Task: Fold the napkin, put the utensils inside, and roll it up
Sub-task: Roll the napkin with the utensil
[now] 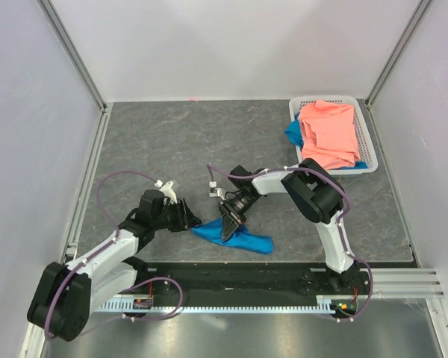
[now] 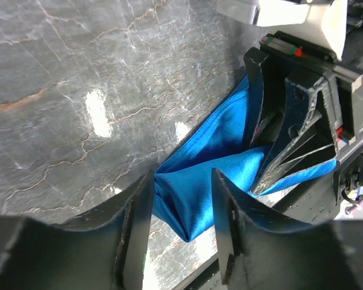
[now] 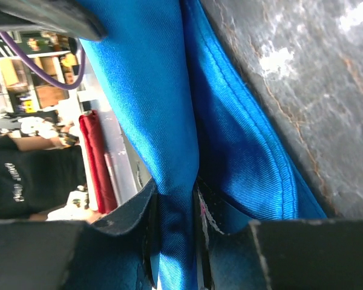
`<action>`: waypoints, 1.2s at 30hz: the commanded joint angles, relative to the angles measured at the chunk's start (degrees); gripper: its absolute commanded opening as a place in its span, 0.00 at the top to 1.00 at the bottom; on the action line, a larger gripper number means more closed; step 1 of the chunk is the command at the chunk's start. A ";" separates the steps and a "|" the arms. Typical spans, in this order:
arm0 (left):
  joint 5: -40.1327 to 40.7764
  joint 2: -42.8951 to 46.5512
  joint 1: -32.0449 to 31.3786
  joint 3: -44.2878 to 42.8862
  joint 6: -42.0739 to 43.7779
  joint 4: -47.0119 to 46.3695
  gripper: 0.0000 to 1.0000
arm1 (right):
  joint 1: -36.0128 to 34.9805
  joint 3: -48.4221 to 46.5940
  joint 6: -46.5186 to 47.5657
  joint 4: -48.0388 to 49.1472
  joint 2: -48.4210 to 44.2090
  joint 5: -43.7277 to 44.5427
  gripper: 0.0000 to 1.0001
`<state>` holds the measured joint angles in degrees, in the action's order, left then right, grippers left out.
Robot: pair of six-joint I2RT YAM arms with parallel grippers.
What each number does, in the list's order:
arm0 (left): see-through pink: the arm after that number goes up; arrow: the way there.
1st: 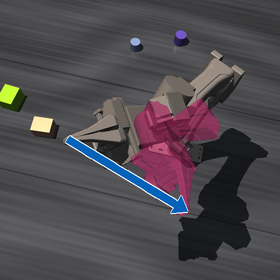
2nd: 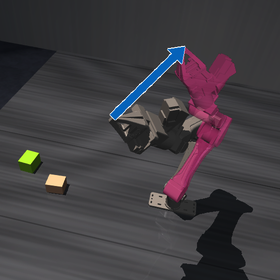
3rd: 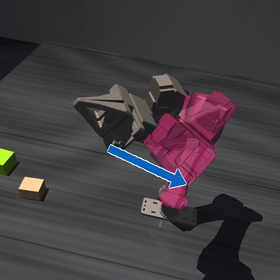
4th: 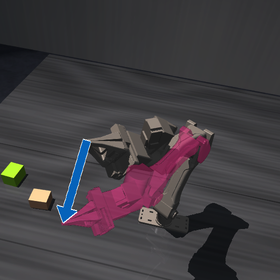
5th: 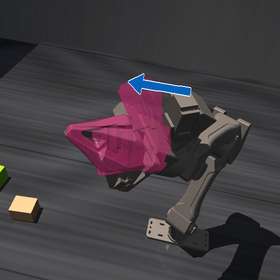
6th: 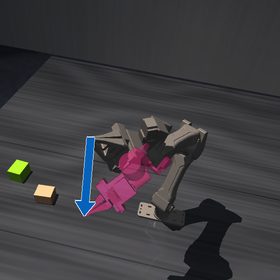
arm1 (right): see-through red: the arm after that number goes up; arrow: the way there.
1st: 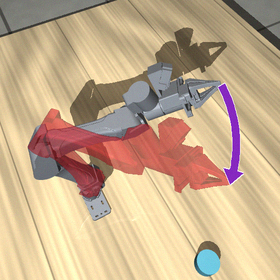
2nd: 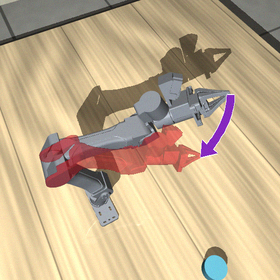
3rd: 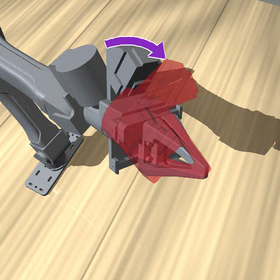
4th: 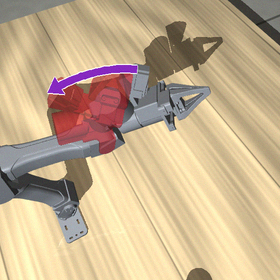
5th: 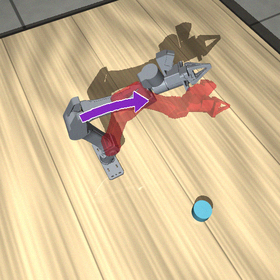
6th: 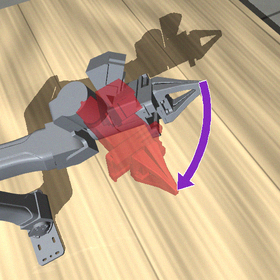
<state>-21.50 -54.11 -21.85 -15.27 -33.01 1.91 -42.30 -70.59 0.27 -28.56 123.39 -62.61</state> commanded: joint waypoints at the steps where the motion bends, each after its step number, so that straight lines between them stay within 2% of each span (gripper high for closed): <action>1: -2.84 -3.62 0.05 1.38 -1.61 -7.09 0.57 | 0.47 -0.25 2.98 -0.10 3.17 6.62 0.69; 2: -3.11 -4.33 0.05 1.38 -1.61 -7.36 0.58 | 0.47 -0.34 2.89 -0.18 3.17 6.80 0.68; 6: -3.03 -7.24 0.05 0.94 -1.61 -7.19 0.74 | 0.82 -0.69 2.19 -0.01 2.99 7.93 0.63; 9: -1.63 -8.99 0.05 -0.28 -1.61 -4.99 0.84 | 0.82 -0.87 1.40 -0.18 1.15 10.48 0.54; 13: -2.14 -11.45 -0.04 -2.04 -1.18 -3.06 0.89 | 0.82 -0.96 0.61 -0.10 -2.71 15.14 0.40; 16: -2.23 -13.21 0.05 -3.28 -0.12 -2.26 0.91 | 0.73 -0.87 0.60 -0.10 -6.31 18.64 0.33; 21: -3.02 -15.94 0.05 -4.59 0.76 -0.51 0.93 | -0.32 0.10 1.75 0.78 -13.43 25.86 0.29; 27: -3.21 -18.93 0.05 -6.00 0.67 0.54 0.94 | -2.95 4.22 2.01 7.89 -21.61 34.12 0.22; 32: -1.45 -19.81 0.05 -8.81 0.50 4.41 0.94 | -10.50 6.86 6.05 9.13 -26.01 45.37 0.23; 36: -1.09 -21.12 0.05 -10.57 0.67 6.26 0.94 | -14.55 8.18 7.46 8.87 -26.10 52.22 0.28</action>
<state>-25.23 -73.54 -21.82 -23.49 -34.06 3.38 -53.41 -64.18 4.71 -21.10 98.56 -20.36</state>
